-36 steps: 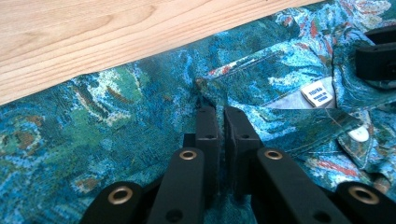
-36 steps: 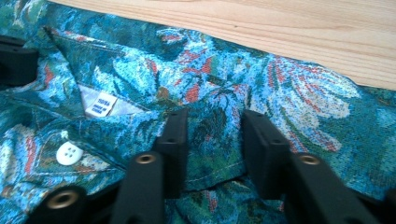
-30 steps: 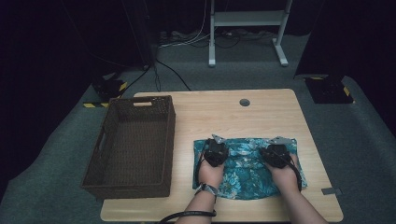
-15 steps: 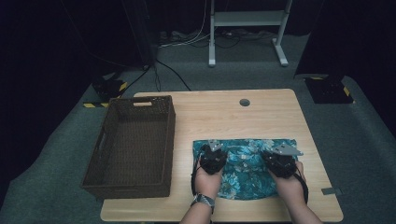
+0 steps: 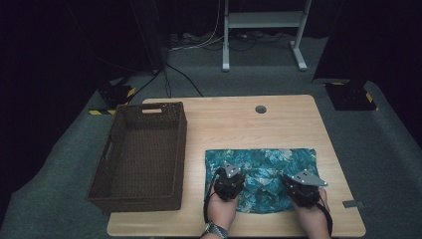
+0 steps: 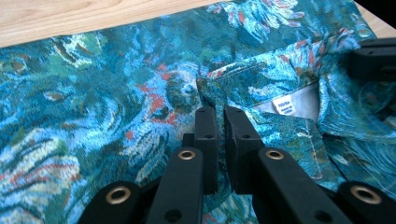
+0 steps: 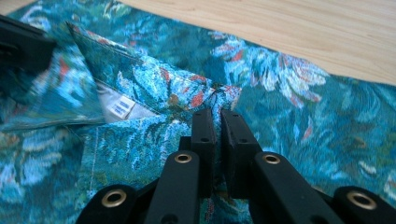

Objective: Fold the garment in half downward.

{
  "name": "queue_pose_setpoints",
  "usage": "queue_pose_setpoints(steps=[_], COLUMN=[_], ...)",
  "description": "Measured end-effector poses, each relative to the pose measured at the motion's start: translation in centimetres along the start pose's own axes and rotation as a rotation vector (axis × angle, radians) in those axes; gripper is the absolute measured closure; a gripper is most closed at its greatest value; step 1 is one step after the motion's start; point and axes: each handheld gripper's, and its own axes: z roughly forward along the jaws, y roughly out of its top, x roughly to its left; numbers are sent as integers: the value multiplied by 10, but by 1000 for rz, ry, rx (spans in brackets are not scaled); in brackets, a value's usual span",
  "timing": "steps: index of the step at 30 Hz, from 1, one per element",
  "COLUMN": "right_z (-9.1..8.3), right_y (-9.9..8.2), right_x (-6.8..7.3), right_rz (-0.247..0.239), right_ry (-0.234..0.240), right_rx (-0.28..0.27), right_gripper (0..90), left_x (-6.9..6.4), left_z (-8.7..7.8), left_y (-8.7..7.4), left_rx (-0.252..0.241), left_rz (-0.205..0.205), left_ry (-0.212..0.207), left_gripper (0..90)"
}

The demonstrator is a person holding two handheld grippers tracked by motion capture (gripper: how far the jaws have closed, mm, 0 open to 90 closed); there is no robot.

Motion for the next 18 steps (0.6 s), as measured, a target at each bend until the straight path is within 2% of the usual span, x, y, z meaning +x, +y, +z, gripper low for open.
queue_pose_setpoints(steps=[8, 12, 15, 18], right_z=[-3, -4, -5, -5], right_y=[-12, -13, -14, -14], right_x=[0, -1, 0, 0], right_rz=[-6, -4, -9, -8], right_ry=[8, 10, 11, 11], right_rx=[-3, -10, -13, -15], right_gripper=[841, 841, 841, 841], left_x=[-4, -1, 3, 13], left_z=[-6, -13, -18, -12], left_y=[-6, -4, 3, 9], left_rx=[5, -28, -58, -36], left_rz=[13, -11, -21, -30], left_ry=[-3, -7, 28, 84], left_gripper=[803, 757, 684, 628])
